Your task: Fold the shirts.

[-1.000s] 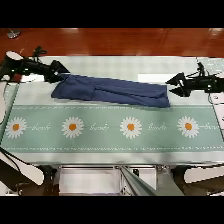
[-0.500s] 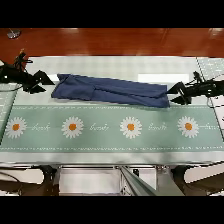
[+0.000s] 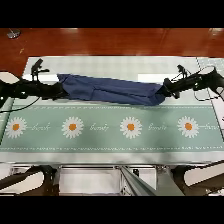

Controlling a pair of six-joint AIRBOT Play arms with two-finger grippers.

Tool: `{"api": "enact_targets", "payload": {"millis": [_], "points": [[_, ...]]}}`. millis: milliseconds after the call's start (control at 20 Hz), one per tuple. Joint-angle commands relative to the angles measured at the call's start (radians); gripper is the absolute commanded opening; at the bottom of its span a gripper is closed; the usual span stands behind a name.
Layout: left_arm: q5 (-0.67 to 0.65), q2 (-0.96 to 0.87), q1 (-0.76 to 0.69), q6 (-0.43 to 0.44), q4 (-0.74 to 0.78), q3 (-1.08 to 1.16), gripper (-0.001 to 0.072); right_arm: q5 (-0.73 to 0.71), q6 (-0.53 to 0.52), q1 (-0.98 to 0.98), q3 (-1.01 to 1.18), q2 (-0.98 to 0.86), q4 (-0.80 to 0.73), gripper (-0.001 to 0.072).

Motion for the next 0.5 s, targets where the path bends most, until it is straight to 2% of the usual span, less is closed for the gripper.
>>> {"api": "enact_targets", "payload": {"millis": [0, 150, 250, 300, 350, 400, 450], "points": [[0.021, 0.013, -0.104, 0.046, -0.068, -0.014, 0.0032, 0.079, 0.005, 0.011, -0.026, 0.164, -0.142, 0.0019], [0.095, 0.013, -0.267, 0.046, -0.067, 0.001, 0.0031, 0.071, 0.002, 0.011, -0.199, 0.445, -0.191, 0.0019], [0.205, 0.000, -0.401, 0.065, -0.034, 0.020, 0.0029, 0.069, 0.008, 0.011, -0.330, 0.655, -0.217, 0.0019], [0.294, -0.017, -0.467, 0.011, 0.074, 0.042, 0.0029, 0.074, 0.026, 0.011, -0.383, 0.752, -0.235, 0.0019], [0.352, -0.050, -0.525, -0.116, 0.201, 0.085, 0.0029, 0.092, 0.060, 0.011, -0.432, 0.850, -0.251, 0.0019], [0.349, -0.095, -0.568, -0.195, 0.277, 0.146, 0.0029, 0.119, 0.088, 0.011, -0.466, 0.933, -0.256, 0.0020], [0.319, -0.154, -0.608, -0.215, 0.296, 0.221, 0.0029, 0.146, 0.122, 0.011, -0.494, 1.014, -0.256, 0.0020]]}}
